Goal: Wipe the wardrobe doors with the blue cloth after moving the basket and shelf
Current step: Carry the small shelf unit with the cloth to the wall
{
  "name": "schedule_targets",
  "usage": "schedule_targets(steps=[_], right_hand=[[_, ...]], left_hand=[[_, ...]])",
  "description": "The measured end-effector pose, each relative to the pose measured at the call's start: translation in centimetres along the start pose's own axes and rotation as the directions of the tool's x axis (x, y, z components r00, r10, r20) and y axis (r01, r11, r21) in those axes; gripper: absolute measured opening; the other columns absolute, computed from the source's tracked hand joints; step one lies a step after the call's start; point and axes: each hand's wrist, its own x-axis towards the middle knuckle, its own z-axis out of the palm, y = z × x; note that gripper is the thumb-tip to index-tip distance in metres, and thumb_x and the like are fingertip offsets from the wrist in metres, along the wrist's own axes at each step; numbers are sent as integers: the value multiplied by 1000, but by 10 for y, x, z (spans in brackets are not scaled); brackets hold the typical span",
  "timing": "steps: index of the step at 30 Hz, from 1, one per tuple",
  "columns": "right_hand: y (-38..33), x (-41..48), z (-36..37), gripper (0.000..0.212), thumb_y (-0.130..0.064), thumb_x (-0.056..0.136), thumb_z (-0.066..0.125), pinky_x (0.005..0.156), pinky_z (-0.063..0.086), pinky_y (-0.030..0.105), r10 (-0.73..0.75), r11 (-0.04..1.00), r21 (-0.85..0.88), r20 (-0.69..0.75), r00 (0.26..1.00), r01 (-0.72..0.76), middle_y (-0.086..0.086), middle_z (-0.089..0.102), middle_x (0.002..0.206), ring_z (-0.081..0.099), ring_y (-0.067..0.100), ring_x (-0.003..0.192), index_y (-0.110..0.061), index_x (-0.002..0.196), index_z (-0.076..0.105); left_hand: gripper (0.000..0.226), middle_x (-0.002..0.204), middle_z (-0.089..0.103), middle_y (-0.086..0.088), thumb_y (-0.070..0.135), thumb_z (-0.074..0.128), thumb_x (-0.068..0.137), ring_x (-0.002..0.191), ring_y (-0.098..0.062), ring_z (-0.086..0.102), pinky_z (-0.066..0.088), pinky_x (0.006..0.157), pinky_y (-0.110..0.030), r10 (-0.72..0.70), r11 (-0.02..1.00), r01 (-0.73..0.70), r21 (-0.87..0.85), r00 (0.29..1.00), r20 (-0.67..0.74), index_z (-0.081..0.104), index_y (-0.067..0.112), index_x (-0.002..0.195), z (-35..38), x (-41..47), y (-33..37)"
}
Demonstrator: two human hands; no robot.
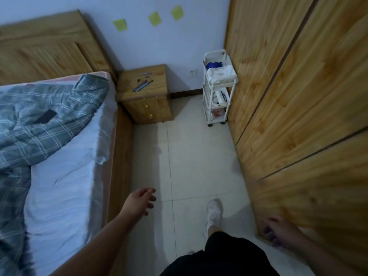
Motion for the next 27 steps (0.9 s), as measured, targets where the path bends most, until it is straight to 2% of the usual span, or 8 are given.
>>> schedule_targets(steps=[3, 7, 10, 14, 17, 19, 23, 27], right_hand=[[-76, 38, -8, 21, -15, 102, 52, 42, 37, 22, -64, 993, -96, 14, 998, 65, 15, 63, 70, 51, 20, 44, 2, 93, 63], [-190, 62, -10, 22, -15, 102, 49, 42, 32, 20, -183, 954, -229, 62, 981, 192, 12, 61, 69, 50, 19, 45, -6, 87, 62], [-269, 75, -8, 19, -14, 102, 50, 41, 32, 20, -271, 926, -247, 91, 958, 285, 10, 62, 71, 51, 19, 50, -7, 90, 63], [-353, 97, -1, 18, -17, 100, 52, 42, 36, 22, -318, 919, -211, 99, 943, 333, 11, 64, 75, 55, 20, 54, -6, 95, 65], [-393, 118, 7, 19, -15, 100, 52, 42, 34, 23, -303, 933, -177, 82, 949, 313, 10, 61, 70, 51, 20, 50, -1, 94, 64], [-408, 133, 9, 19, -16, 99, 52, 39, 35, 21, -280, 938, -200, 46, 959, 284, 9, 64, 70, 53, 17, 46, -4, 91, 66], [-413, 157, 5, 25, -18, 100, 53, 36, 36, 18, -200, 961, -201, -26, 979, 191, 6, 64, 64, 53, 12, 40, -9, 80, 65], [-403, 166, -10, 21, -21, 100, 54, 44, 36, 23, -31, 991, -130, -24, 999, 27, 9, 66, 70, 54, 16, 48, -7, 92, 67]], left_hand=[[15, 94, 78, -4, 32, 58, 104, 73, -22, 70, 52, 53, -31, -51, 999, 51, 6, 999, -14, 74, 30, 104, -4, 13, 23], [15, 94, 77, -7, 29, 58, 105, 71, -21, 68, 50, 50, -29, -140, 990, 140, -7, 989, -38, 73, 26, 105, -6, 27, 34], [16, 93, 76, -9, 27, 59, 105, 68, -22, 65, 45, 50, -27, -212, 977, 210, -35, 976, -53, 73, 20, 106, -11, 53, 42], [17, 92, 77, -7, 29, 58, 105, 68, -21, 66, 46, 50, -27, -237, 971, 237, -8, 971, -20, 74, 22, 106, -22, 111, 71], [18, 93, 77, -6, 31, 57, 105, 69, -21, 68, 48, 53, -28, -217, 976, 217, 13, 976, 13, 74, 23, 106, -33, 161, 110], [18, 94, 77, -5, 32, 57, 105, 71, -20, 69, 50, 54, -28, -178, 984, 176, 41, 983, 45, 73, 24, 106, -42, 196, 143], [19, 100, 76, -6, 29, 53, 107, 76, -20, 68, 51, 59, -28, -85, 992, 72, 101, 989, 123, 71, 23, 111, -62, 254, 223], [18, 103, 74, -6, 26, 51, 109, 83, -23, 69, 53, 65, -32, 27, 986, -52, 156, 987, 158, 68, 23, 114, -81, 301, 309]])
